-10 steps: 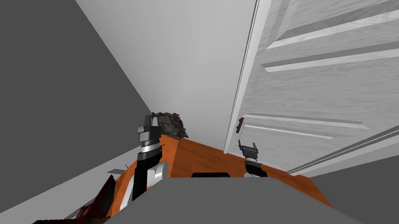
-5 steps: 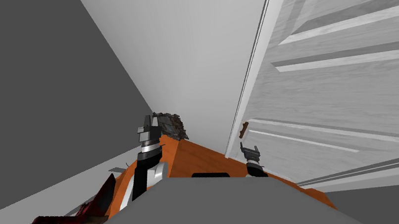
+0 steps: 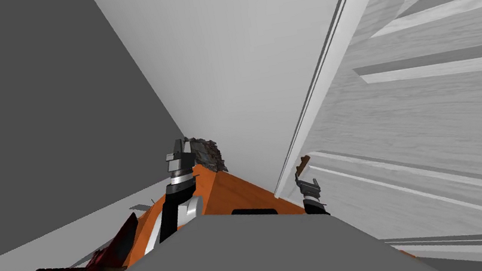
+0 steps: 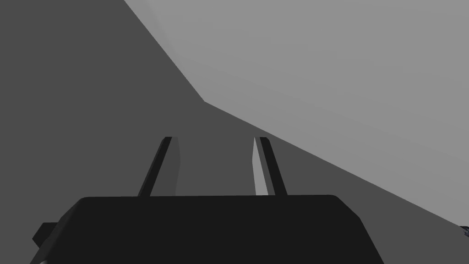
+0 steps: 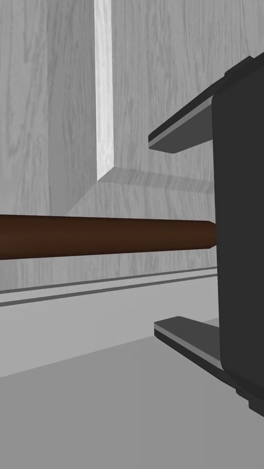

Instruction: Pull the door open

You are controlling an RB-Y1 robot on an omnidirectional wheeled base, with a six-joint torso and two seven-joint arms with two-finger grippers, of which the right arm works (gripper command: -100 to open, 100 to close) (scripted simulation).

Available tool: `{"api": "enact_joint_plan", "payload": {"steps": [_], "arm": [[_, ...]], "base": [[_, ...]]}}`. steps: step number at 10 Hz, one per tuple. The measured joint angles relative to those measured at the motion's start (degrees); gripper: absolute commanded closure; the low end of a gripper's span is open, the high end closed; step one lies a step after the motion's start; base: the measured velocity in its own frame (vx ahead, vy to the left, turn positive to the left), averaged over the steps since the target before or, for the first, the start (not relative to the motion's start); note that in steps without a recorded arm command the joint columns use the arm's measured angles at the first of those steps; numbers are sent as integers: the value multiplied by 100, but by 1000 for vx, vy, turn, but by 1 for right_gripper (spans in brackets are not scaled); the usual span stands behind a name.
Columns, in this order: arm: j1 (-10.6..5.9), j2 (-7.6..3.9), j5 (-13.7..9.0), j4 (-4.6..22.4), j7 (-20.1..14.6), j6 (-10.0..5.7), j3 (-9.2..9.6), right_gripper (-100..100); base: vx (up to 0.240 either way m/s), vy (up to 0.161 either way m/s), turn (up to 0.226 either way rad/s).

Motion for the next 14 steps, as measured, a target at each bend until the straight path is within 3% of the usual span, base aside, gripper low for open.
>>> {"api": "enact_joint_plan", "payload": {"steps": [6,7,13,14], "arm": [[115,-423,-82,359,-625,-215,-44,-100],[140,-416,-78,356,-638,-232,-32,100],[113,-422,-81,355,-627,-220,-44,100],[134,-471,-62,295,-649,-221,-3,100]], "base": [[139,-12,55],[-26,16,20],[-27,-5,11],[-180,-23,85]]}}
